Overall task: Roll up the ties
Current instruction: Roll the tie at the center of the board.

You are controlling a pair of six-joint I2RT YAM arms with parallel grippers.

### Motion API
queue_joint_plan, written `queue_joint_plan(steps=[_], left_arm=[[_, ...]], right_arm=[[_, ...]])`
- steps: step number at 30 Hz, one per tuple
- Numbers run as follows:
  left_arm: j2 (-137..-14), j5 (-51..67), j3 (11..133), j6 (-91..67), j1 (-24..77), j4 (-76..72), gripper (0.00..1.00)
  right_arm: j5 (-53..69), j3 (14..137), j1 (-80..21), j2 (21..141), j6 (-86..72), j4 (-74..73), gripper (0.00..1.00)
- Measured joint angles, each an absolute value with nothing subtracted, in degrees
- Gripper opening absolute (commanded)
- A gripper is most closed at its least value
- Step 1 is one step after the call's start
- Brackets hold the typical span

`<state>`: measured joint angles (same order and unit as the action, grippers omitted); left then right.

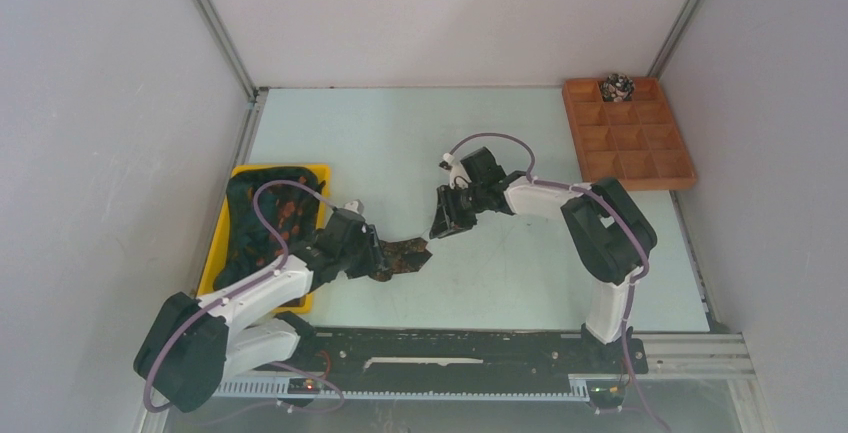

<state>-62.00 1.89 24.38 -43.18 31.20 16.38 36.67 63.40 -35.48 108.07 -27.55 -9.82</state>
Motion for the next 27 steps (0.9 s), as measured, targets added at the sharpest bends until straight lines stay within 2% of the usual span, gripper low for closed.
queue_joint_plan(steps=[6, 14, 27], left_arm=[[-62.81, 0.08, 26.35, -42.98, 32.34, 19.03, 0.39], [-68.73, -9.39, 35.83, -41.87, 36.86, 29.78, 0.34], [-81.19, -25.02, 48.93, -41.52, 42.52, 45.17, 0.32]], right_arm=[[36.62, 65.98, -36.69, 111.0, -27.55, -9.87, 0.33], [35.46, 66.26, -36.6, 111.96, -27.46, -10.63, 0.32], [34.48, 62.0, -31.73, 110.3, -28.1, -8.95, 0.31]])
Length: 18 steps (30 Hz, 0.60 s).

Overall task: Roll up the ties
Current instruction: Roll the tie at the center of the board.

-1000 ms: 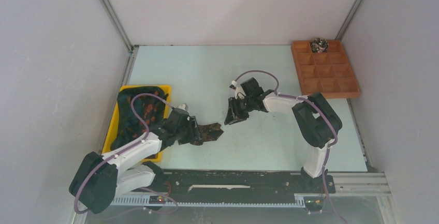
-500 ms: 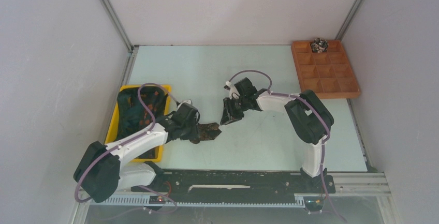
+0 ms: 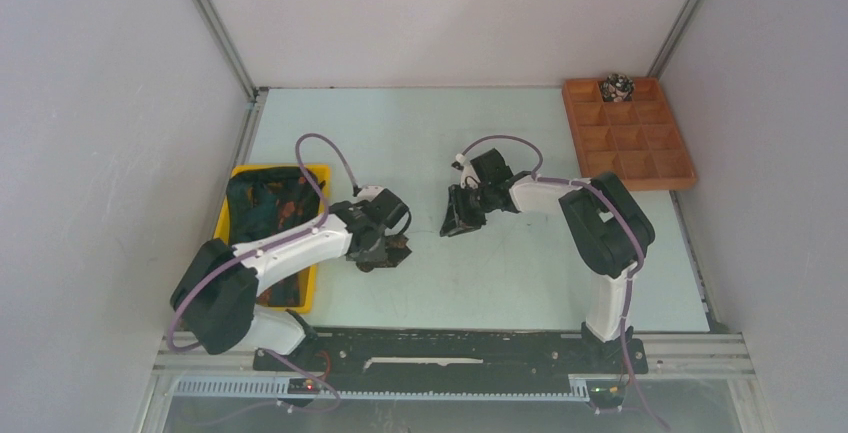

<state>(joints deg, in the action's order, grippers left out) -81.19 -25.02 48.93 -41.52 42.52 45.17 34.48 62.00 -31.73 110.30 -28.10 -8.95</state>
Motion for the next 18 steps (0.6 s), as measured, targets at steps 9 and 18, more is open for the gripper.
queue_joint_plan(steps=[9, 18], left_arm=[[-94.15, -36.18, 59.55, -42.26, 47.62, 55.2, 0.32], [-104.36, -42.0, 64.53, -44.23, 50.89, 60.75, 0.41]], right_arm=[[34.48, 60.25, -30.15, 108.9, -28.95, -7.88, 0.3], [34.09, 58.26, -27.46, 106.56, -29.91, -7.55, 0.29]])
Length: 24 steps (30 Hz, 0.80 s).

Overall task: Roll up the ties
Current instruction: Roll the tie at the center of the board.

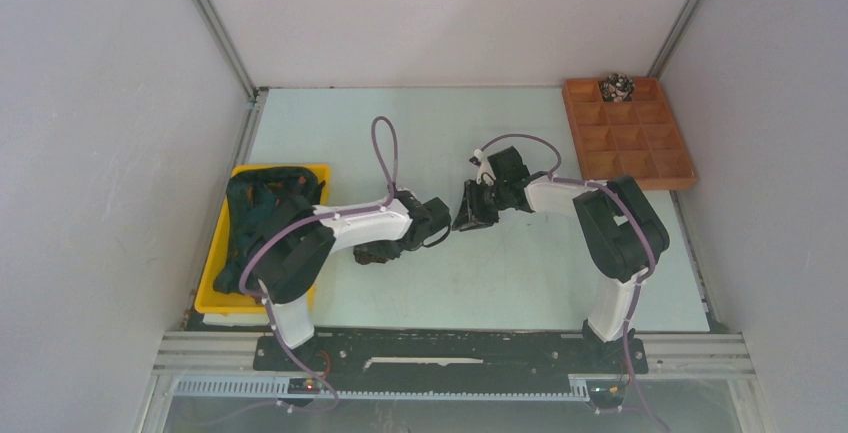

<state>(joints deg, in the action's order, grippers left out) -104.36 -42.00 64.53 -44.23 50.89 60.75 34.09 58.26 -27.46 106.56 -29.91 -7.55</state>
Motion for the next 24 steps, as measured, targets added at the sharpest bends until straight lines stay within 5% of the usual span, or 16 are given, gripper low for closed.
queue_joint_plan(steps=[10, 24], left_arm=[[-107.77, -43.11, 68.03, -45.52, 54.26, 62.98, 0.63], [-107.81, -43.11, 70.72, -45.6, 55.29, 63.83, 0.76]], right_arm=[[33.98, 58.08, -27.35, 105.95, -30.04, -7.6, 0.29], [33.56, 58.0, -27.24, 105.3, -30.02, -7.6, 0.29]])
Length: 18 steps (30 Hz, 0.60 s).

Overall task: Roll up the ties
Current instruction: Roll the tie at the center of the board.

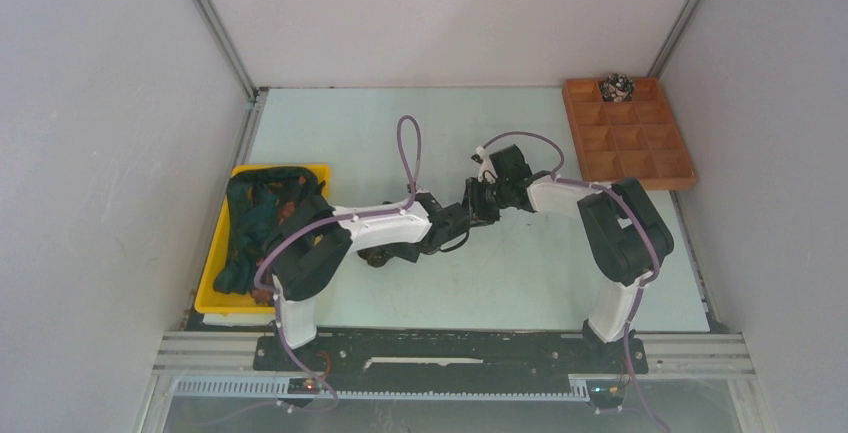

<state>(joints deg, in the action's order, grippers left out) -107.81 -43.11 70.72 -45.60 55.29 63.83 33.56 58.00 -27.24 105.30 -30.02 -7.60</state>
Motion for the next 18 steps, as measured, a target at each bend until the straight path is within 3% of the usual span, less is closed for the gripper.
queue_joint_plan(steps=[12, 16, 18], left_arm=[[-104.09, -40.38, 70.76, -45.5, 56.27, 64.2, 0.83], [-100.51, -39.16, 70.96, -45.54, 56.82, 64.38, 0.75], [-98.32, -38.57, 70.96, -45.67, 57.23, 64.47, 0.61]], right_arm=[[33.58, 57.95, -27.24, 105.3, -30.02, -7.57, 0.29], [33.56, 57.93, -27.38, 105.3, -29.98, -7.49, 0.29], [33.54, 57.93, -27.68, 105.27, -29.98, -7.18, 0.29]])
